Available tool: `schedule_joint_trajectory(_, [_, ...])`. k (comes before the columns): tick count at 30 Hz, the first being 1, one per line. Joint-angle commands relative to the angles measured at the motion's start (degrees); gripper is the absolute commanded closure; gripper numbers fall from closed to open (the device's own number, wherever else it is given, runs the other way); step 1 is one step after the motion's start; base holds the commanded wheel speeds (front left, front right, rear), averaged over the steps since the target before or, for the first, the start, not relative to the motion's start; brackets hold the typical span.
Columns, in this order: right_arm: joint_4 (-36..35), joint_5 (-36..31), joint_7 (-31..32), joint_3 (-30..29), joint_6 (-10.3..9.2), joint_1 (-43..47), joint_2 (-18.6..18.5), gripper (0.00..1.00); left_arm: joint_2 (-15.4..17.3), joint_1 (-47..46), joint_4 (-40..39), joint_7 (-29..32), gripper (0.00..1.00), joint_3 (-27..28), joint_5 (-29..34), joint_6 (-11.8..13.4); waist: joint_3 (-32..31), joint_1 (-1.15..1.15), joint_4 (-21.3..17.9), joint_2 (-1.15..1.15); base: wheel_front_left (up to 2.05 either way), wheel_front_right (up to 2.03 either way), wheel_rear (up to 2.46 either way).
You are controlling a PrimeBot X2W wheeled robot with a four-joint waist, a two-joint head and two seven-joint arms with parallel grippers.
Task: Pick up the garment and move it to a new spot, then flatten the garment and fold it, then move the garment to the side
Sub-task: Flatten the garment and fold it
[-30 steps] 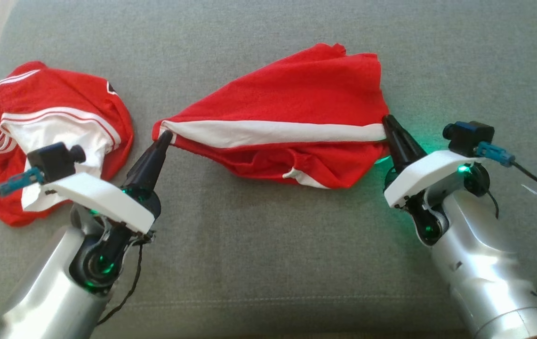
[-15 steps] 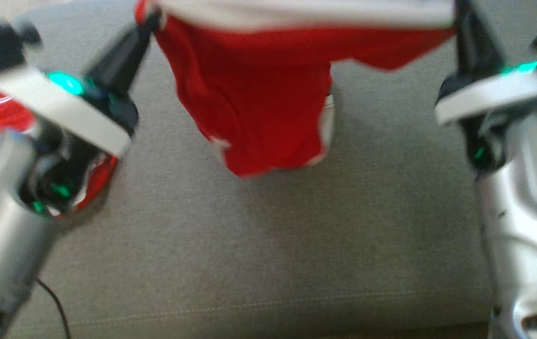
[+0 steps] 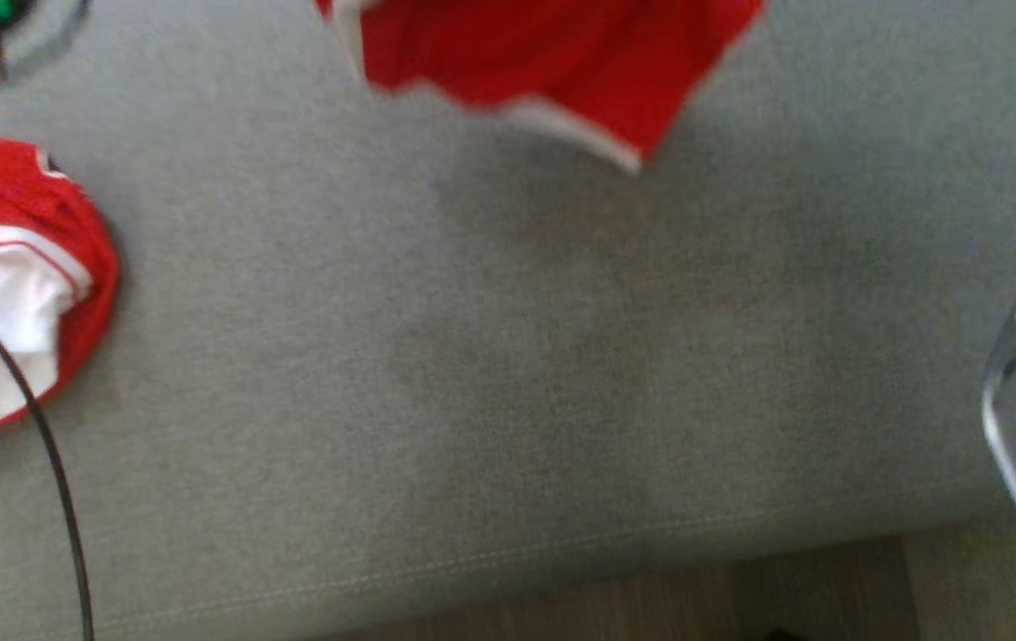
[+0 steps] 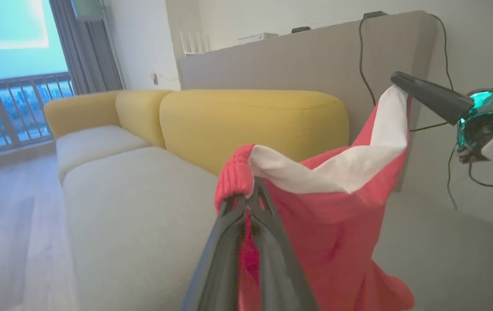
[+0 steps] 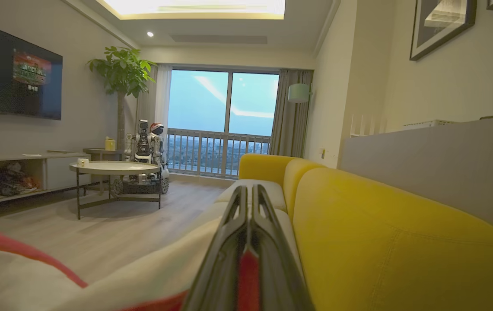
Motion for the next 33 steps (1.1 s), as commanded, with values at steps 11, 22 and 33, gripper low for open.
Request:
schedule_joint_trajectory(11, [-1.3,-4.3,-7.7,-6.0,-0.02,-15.4,0.8,1.00,3.5,-25.2,12.2,-21.4,1.00,-10.4,16.9,-0.4,12.7,-0.01,-2.7,0.00,0.00,0.00,0.00])
schedule_joint_trajectory(22, [-13.3,0.4,-7.6,-1.0,-0.02,14.6,0.8,1.00,6.1,-2.1,-7.7,-21.8,1.00,-16.8,20.3,-0.4,9.9,-0.01,-2.1,0.00,0.00,0.00,0.00])
schedule_joint_trajectory(33, [-27.0,2.5,-3.5,-2.2,-0.02,46.9,0.8,1.00,6.8,22.7,-14.9,-21.8,1.00,-26.0,21.4,-0.4,2.9,-0.01,-2.9,0.00,0.00,0.00,0.00])
